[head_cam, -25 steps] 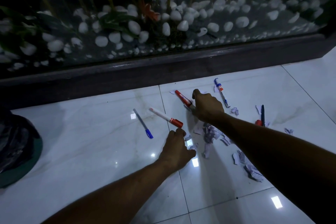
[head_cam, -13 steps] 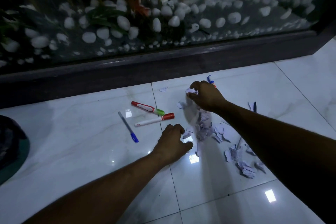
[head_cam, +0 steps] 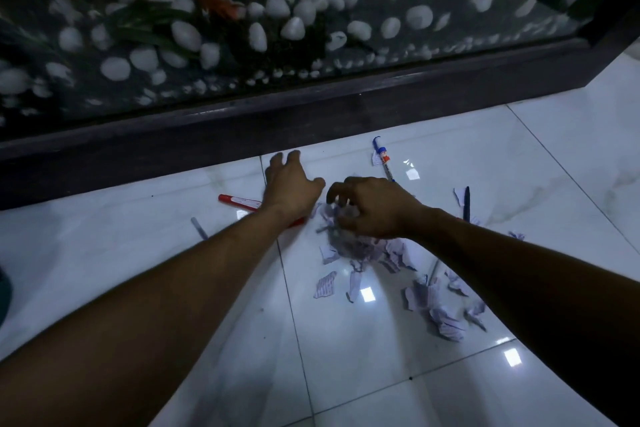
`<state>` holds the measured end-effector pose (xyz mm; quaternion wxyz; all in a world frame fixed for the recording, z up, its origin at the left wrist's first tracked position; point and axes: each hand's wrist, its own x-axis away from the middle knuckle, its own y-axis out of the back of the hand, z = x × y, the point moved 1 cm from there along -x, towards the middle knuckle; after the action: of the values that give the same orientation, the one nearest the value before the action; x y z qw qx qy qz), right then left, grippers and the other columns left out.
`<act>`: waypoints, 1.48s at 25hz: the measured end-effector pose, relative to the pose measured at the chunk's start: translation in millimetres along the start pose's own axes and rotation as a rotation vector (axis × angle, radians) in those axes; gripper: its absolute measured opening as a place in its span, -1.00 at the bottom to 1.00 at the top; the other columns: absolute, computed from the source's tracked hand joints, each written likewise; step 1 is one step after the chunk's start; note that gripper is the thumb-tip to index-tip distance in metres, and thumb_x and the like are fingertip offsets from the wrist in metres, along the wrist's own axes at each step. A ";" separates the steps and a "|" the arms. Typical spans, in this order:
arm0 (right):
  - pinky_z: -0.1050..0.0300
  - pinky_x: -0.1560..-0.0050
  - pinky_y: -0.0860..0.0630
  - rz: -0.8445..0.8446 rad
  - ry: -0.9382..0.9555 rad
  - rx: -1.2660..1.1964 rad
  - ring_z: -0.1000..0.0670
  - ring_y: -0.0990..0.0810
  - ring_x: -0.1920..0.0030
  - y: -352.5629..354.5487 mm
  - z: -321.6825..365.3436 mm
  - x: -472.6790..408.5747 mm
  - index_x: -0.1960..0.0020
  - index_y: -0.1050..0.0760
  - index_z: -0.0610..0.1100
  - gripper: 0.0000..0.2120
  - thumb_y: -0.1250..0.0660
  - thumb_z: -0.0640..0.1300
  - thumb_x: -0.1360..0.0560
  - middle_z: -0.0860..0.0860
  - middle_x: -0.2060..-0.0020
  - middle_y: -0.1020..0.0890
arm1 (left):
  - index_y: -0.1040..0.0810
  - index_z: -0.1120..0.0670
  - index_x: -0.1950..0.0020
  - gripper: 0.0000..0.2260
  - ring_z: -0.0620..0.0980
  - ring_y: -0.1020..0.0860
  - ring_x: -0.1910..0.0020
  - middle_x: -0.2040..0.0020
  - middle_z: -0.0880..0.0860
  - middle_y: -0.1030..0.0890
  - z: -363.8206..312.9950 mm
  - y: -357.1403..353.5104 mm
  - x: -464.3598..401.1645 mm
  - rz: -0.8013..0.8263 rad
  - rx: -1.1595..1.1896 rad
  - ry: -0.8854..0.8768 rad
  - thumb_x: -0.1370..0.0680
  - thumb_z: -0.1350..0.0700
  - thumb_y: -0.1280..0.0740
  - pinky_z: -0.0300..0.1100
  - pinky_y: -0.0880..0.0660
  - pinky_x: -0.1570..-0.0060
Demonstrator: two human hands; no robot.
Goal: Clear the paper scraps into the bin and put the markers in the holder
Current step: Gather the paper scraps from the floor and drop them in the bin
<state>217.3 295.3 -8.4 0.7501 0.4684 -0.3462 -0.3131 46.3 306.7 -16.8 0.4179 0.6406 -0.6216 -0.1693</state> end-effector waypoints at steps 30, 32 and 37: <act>-0.04 -0.05 -0.55 -0.039 -0.084 0.185 -0.13 -0.60 -0.10 0.6 -53.1 15.1 -0.24 -0.56 -0.07 -0.70 -0.27 -0.18 -0.54 -0.10 -0.12 -0.63 | -0.07 0.01 -0.62 -0.37 0.00 -0.20 -0.58 -0.63 -0.02 -0.16 -13.0 -64.2 84.0 0.491 -0.010 -0.316 -0.63 0.02 -0.31 -0.36 -0.17 -0.35; -0.02 -0.05 -0.53 -0.159 -0.114 0.240 -0.13 -0.61 -0.10 6.6 -55.0 16.2 -0.28 -0.52 -0.07 -0.69 -0.28 -0.16 -0.54 -0.11 -0.14 -0.63 | -0.14 0.02 -0.60 -0.41 0.00 -0.28 -0.53 -0.58 -0.01 -0.26 -14.5 -60.5 86.0 0.464 0.009 -0.332 -0.63 0.06 -0.32 -0.44 -0.18 -0.23; 0.02 0.09 -0.58 -0.128 -0.633 -0.062 -0.09 -0.62 0.13 17.1 -74.7 4.6 -0.34 -0.38 -0.12 -0.52 -0.36 0.10 -0.53 -0.09 -0.08 -0.62 | 0.04 -0.02 -0.64 -0.28 0.00 -0.07 -0.62 -0.66 -0.04 -0.01 -11.5 -60.9 75.4 0.472 -0.069 -0.310 -0.62 -0.11 -0.29 -0.13 -0.05 -0.54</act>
<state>283.1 334.2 -15.7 0.5981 0.3454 -0.5223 -0.5002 107.5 232.3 -32.5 0.3670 0.4300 -0.8040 -0.1844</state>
